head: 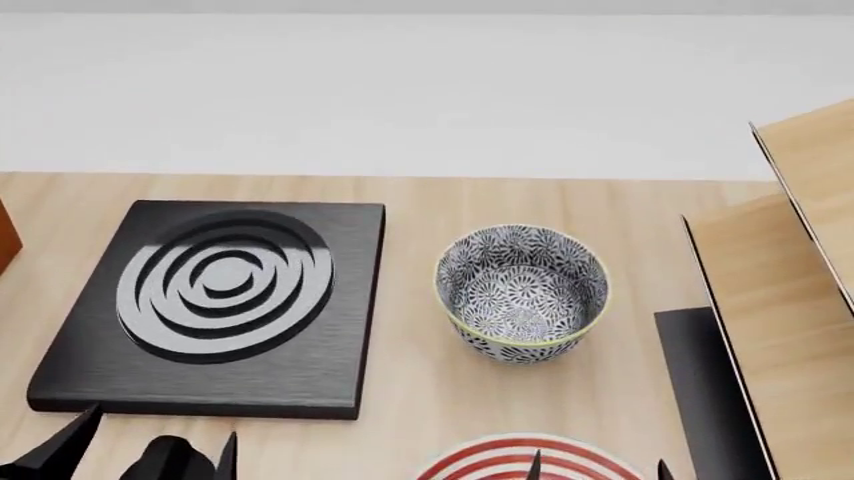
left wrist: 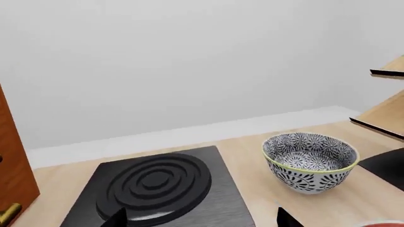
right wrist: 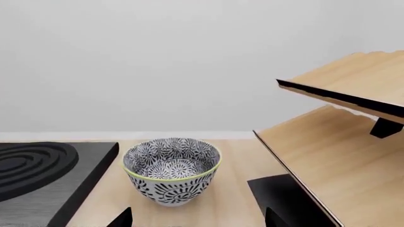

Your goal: Pick up the cream cheese and put it in the bowl.

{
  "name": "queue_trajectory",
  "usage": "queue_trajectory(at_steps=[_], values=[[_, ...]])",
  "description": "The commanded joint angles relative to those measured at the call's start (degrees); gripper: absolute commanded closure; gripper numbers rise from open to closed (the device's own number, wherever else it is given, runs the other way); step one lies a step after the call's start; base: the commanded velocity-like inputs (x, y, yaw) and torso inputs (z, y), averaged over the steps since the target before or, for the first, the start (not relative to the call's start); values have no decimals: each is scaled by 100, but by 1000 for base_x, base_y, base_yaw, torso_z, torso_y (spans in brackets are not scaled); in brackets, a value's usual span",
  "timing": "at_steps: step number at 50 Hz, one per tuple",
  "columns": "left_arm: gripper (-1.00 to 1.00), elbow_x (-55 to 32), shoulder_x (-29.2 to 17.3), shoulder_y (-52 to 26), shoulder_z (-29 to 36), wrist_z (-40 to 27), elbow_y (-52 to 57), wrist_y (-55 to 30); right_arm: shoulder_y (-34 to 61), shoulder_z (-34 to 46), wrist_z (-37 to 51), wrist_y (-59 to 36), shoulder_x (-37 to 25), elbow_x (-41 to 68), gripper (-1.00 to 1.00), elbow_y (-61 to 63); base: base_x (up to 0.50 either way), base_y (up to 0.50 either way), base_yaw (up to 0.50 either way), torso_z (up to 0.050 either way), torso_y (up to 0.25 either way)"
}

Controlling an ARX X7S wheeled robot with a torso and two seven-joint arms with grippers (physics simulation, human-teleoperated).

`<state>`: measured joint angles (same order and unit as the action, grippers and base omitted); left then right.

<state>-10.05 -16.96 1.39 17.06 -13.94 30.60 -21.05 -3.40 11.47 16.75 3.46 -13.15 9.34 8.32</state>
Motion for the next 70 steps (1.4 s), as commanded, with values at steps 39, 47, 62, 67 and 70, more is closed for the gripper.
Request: queue_trajectory(at_steps=[39, 47, 62, 67, 70], values=[[-100, -1281, -226, -1099, -642, -460, 2308, -2984, 320, -563, 398, -3407, -1013, 1472, -100, 3761, 0, 0, 0, 0, 0], [-100, -1258, -263, -1038, -575, -463, 2300, -2878, 271, -537, 408, -3285, -1010, 1392, -100, 3680, 0, 0, 0, 0, -186], [-100, -1350, -262, -1043, -538, -492, 2293, -2894, 33, -512, 415, -3051, -1041, 1281, -100, 3651, 0, 0, 0, 0, -250], [-100, -1427, -284, -1031, -556, -515, 2410, -2975, 15, -527, 443, -3075, -1073, 1283, -100, 3710, 0, 0, 0, 0, -246], [-100, -1481, -287, -1018, -565, -523, 2431, -3023, -4, -541, 436, -3033, -1066, 1299, -100, 3675, 0, 0, 0, 0, -191]])
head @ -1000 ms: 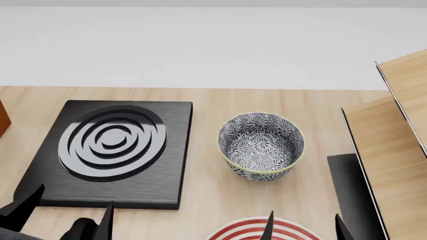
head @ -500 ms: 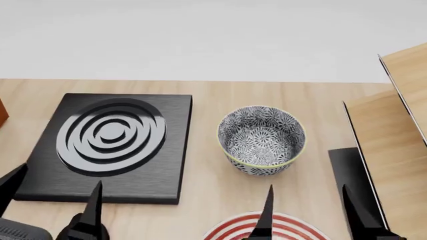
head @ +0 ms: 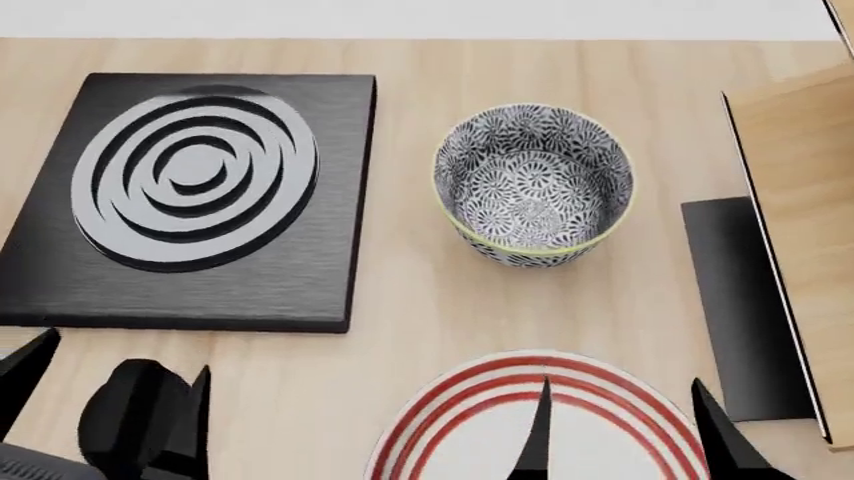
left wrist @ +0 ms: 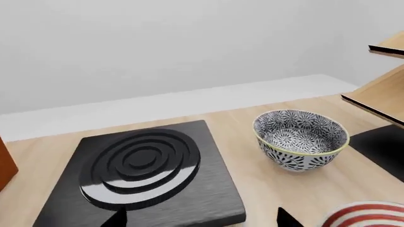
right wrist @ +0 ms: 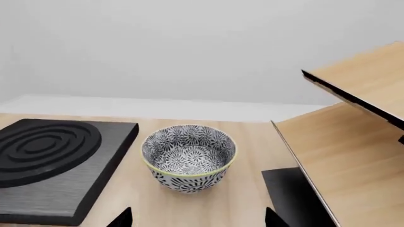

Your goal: Pick up the cream cheese and put it in the bowl.

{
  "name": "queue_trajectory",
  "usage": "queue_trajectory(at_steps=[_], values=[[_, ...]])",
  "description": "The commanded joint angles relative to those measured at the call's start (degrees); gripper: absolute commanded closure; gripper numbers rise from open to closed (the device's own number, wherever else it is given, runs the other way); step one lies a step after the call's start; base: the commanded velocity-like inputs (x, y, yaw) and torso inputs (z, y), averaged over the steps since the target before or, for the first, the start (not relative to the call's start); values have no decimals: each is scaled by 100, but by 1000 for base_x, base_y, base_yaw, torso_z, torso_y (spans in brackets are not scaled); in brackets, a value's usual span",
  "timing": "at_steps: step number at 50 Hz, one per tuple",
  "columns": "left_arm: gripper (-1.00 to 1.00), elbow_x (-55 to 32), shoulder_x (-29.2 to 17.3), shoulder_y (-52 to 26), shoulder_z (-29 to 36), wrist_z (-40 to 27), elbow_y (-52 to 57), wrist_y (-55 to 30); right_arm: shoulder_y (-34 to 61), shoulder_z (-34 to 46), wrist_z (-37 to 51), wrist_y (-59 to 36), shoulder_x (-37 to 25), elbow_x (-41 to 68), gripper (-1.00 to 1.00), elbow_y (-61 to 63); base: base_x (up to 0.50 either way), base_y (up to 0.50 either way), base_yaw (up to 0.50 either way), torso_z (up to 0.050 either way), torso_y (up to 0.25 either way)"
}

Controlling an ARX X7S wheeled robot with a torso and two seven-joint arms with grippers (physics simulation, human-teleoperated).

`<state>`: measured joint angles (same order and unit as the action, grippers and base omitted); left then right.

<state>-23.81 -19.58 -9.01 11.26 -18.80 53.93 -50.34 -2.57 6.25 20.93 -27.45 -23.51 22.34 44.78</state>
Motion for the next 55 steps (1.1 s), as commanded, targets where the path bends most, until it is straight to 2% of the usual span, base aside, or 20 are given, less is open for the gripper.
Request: queue_trajectory(at_steps=[1, 4, 13, 20, 23, 27, 31, 35, 38, 42, 55], values=[[-100, -125, -29, 12, 15, -39, 110, -122, -91, -13, 21, 68, -29, -14, -100, 19, 0, 0, 0, 0, -168], [-100, -166, -50, 50, 21, -21, 147, -110, -96, -5, 30, 58, -40, -18, -100, 24, 0, 0, 0, 0, -145], [-100, -779, -45, -167, -204, 8, 172, -874, -115, -9, 31, 99, -59, -12, -100, 6, 0, 0, 0, 0, -15], [-100, -1606, -8, -541, -767, -222, 558, -1828, -101, 21, -5, 196, -25, -22, -100, -183, 0, 0, 0, 0, 0], [-100, -2437, -159, -781, -952, -669, 592, -2134, -107, 19, 1, 188, -34, -10, -100, -172, 0, 0, 0, 0, 0], [-100, -3027, -231, -992, -1129, -980, 547, -2597, -127, -6, -7, 227, -35, 13, -100, -202, 0, 0, 0, 0, 0], [-100, -3768, -404, -1330, -1251, -1595, 582, -3123, -122, -6, 2, 218, -40, 22, -100, -211, 0, 0, 0, 0, 0], [-100, -4986, -356, -1714, -1586, -2265, 442, -3772, -117, -17, 5, 226, -44, 46, -100, -201, 0, 0, 0, 0, 0], [-100, -5724, -493, -1895, -1453, -2625, 420, -3843, -106, 3, 0, 267, -31, 17, -100, -278, 0, 0, 0, 0, 0], [-100, -6991, -753, -2057, -1274, -3621, 137, -3588, -122, 4, 26, 283, -34, -17, -100, -305, 0, 0, 0, 0, 0], [-100, -8610, -1437, -2709, -117, -5014, -169, -3002, -121, 65, 37, 341, -39, -62, -100, -325, 0, 0, 0, 0, 0]])
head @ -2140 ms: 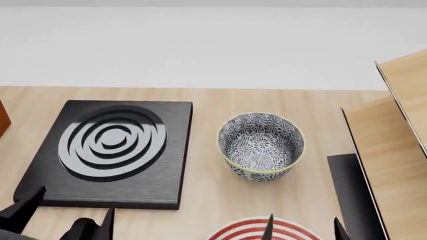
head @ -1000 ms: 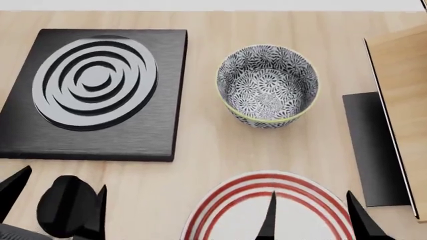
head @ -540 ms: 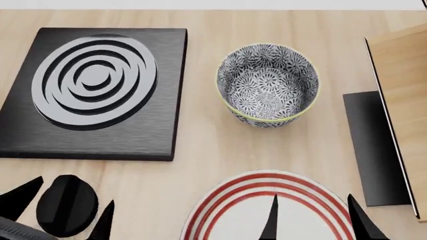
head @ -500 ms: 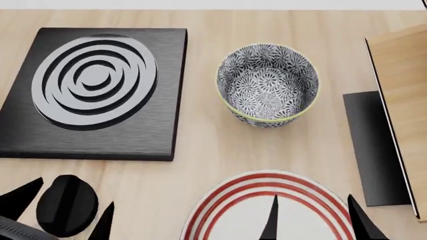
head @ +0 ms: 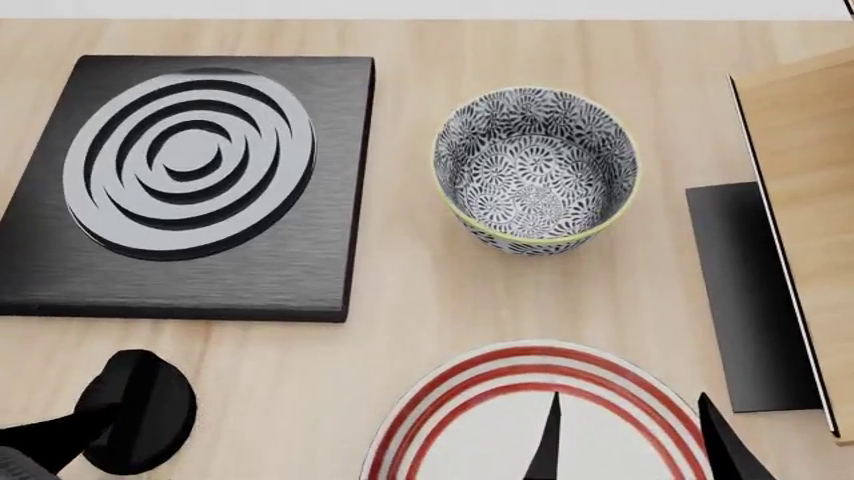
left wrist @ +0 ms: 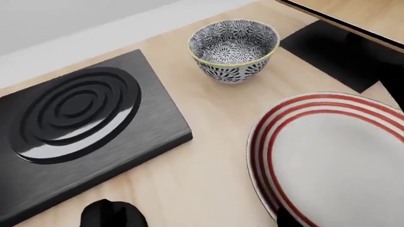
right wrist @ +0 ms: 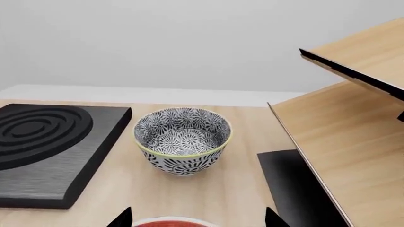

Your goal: Pick up the cream cheese and put it in the bowl.

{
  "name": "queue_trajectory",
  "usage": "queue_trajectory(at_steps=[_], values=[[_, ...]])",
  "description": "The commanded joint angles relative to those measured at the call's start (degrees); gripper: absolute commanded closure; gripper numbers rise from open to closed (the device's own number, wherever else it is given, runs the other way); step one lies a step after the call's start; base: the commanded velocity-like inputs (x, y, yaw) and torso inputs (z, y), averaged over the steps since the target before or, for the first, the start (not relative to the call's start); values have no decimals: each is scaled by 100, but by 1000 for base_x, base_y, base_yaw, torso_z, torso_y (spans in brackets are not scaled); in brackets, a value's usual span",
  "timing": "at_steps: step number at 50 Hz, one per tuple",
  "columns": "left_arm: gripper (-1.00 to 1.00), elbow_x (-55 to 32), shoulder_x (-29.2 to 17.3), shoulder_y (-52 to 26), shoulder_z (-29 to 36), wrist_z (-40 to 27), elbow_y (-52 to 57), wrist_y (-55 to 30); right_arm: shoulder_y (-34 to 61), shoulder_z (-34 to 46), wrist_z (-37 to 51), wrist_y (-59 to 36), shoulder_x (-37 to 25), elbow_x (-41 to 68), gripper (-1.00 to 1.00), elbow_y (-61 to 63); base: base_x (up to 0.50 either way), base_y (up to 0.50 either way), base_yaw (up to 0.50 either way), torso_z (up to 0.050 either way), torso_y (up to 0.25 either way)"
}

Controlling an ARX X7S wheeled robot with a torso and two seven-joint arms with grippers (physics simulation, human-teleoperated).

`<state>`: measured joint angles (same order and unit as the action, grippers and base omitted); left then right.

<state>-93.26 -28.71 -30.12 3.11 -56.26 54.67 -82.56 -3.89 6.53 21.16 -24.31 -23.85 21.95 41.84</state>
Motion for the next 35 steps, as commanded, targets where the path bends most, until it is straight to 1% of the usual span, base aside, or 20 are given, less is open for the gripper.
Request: queue_trajectory(at_steps=[1, 7, 9, 15, 18, 24, 27, 30, 35], values=[[-100, -1739, -580, -655, 791, -1352, -242, 231, 8, 45, 20, 27, -8, -37, -100, -24, 0, 0, 0, 0, 0], [-100, -2055, -738, -868, 1213, -1563, -335, 286, -10, 109, 39, 36, -4, -87, -100, -32, 0, 0, 0, 0, 0], [-100, -1882, -714, -817, 1271, -1535, -353, 148, -7, 97, 61, -11, -21, -65, -100, 37, 0, 0, 0, 0, 0], [-100, -1800, -754, -736, 1464, -1444, -430, 8, -23, 98, 64, -3, -39, -58, -100, 48, 0, 0, 0, 0, 0], [-100, -1824, -768, -781, 1673, -1430, -509, -71, -25, 92, 72, -17, -46, -37, -100, 72, 0, 0, 0, 0, 0], [-100, -1488, -713, -706, 1705, -1217, -577, -252, -23, 91, 84, -19, -52, -22, -100, 75, 0, 0, 0, 0, 0], [-100, -1443, -721, -688, 1883, -1206, -586, -338, -5, 86, 96, -43, -56, -6, -100, 80, 0, 0, 0, 0, 0], [-100, -1297, -702, -686, 1921, -1111, -614, -393, 15, 93, 104, -65, -62, 6, -100, 95, 0, 0, 0, 0, 0], [-100, -776, -678, -510, 1829, -658, -643, -521, -6, 100, 101, -17, -65, -11, -100, 57, 0, 0, 0, 0, 0]])
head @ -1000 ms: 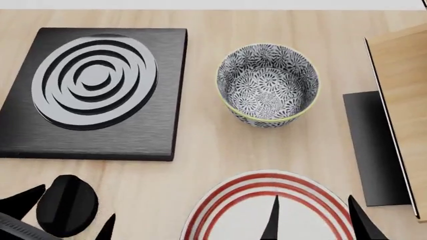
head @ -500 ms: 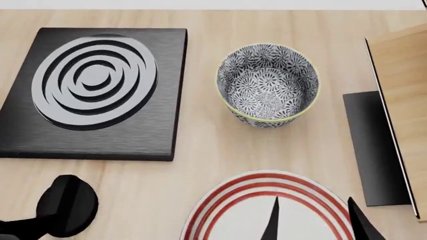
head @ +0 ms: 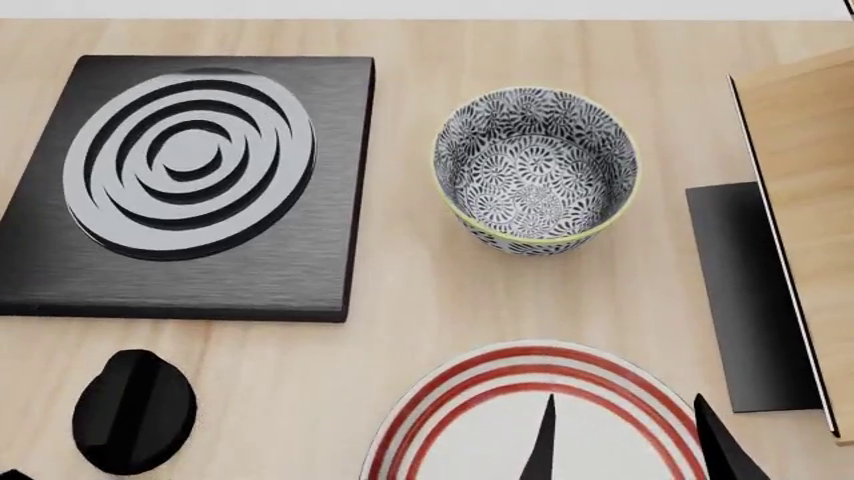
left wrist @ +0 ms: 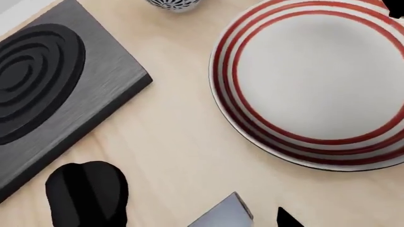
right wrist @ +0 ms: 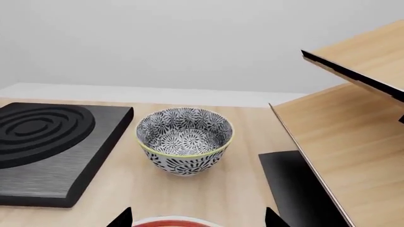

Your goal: Pick up the cream cheese and put it in the bowl.

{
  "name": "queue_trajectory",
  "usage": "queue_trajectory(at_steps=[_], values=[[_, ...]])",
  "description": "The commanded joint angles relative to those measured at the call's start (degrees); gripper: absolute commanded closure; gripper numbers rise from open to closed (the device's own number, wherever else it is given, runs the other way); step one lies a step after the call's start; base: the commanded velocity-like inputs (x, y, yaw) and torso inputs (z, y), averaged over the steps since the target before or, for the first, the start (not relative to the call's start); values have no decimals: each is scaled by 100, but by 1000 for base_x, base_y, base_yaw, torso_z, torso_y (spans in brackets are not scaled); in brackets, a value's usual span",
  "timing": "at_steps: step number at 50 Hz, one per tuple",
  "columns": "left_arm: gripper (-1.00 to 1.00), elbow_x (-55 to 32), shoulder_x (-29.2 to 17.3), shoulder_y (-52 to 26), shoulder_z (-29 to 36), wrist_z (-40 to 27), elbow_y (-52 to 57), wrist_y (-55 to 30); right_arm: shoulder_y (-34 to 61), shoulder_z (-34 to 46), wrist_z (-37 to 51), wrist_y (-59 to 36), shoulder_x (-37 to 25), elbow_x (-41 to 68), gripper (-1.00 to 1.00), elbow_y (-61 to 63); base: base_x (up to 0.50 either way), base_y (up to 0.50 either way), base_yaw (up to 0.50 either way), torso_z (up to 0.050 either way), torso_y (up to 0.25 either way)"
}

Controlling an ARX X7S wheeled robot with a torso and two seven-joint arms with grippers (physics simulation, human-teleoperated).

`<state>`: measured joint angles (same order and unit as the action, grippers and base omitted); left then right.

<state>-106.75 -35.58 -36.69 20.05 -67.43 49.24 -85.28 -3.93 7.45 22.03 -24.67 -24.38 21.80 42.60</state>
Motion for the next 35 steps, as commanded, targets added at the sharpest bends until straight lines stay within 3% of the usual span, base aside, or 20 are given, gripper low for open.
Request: queue_trajectory(at_steps=[1, 6, 23, 35], values=[[-100, 705, 16, 182, 143, 581, -99, -279, -3, 7, 8, 29, -8, 12, -100, -35, 0, 0, 0, 0, 0], [-100, 1432, 33, 375, 248, 1265, -139, -238, 2, 69, 3, 76, 13, -37, -100, -111, 0, 0, 0, 0, 0], [-100, 2400, -153, 362, 995, 1863, -261, -46, 11, 109, 38, 73, -25, -50, -100, -34, 0, 0, 0, 0, 0], [-100, 2123, -228, 138, 1120, 1614, -367, 8, 29, 137, 57, 81, -21, -43, -100, -65, 0, 0, 0, 0, 0]])
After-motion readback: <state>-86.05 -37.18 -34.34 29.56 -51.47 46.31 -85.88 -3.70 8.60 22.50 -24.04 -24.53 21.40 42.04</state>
